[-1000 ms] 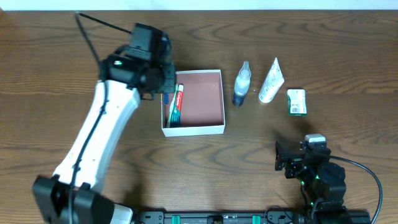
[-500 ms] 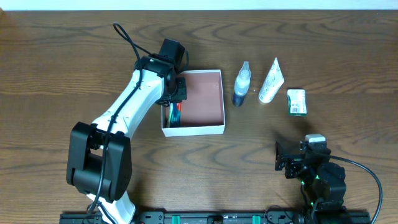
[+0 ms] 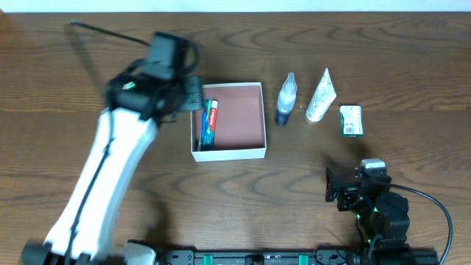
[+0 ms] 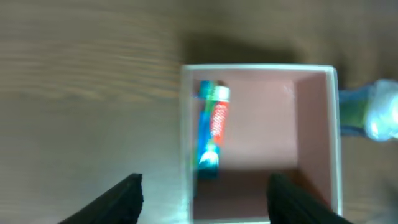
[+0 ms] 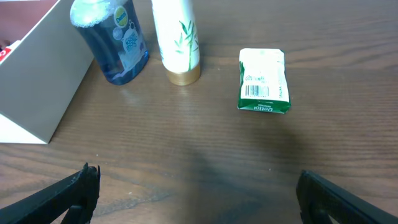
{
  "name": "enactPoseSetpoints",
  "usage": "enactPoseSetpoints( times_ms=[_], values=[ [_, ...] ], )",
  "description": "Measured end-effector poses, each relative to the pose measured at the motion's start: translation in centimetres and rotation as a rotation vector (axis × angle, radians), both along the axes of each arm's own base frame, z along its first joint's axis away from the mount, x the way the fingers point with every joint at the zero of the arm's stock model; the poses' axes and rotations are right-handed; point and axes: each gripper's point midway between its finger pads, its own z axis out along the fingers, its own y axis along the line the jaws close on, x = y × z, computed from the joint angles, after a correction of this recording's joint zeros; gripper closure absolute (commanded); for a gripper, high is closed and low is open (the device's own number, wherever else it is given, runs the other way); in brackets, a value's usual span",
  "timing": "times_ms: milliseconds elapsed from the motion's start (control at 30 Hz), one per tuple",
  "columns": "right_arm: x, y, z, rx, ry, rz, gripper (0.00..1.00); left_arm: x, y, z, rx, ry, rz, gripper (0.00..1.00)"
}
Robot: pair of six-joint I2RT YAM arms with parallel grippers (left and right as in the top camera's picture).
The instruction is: Pack container
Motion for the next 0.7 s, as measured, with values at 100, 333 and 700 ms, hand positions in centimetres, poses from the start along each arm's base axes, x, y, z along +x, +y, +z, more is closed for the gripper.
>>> enactPoseSetpoints(
  times_ms=[100,333,700],
  values=[
    [0.0,0.0,0.0,0.0,0.0,0.0,0.01,-1.3,4.4,1.8,0.043,-0.024,0.104,0.32],
    [0.0,0.0,0.0,0.0,0.0,0.0,0.01,-2.8,13.5,2.3,0.097,-0.004,0.357,0.19],
    [0.1,2.0,1.1,0.205,-0.009,0.028,0.01,-4.3,17.5,1.9,0.11,0.035,0.479,0.02]
  ],
)
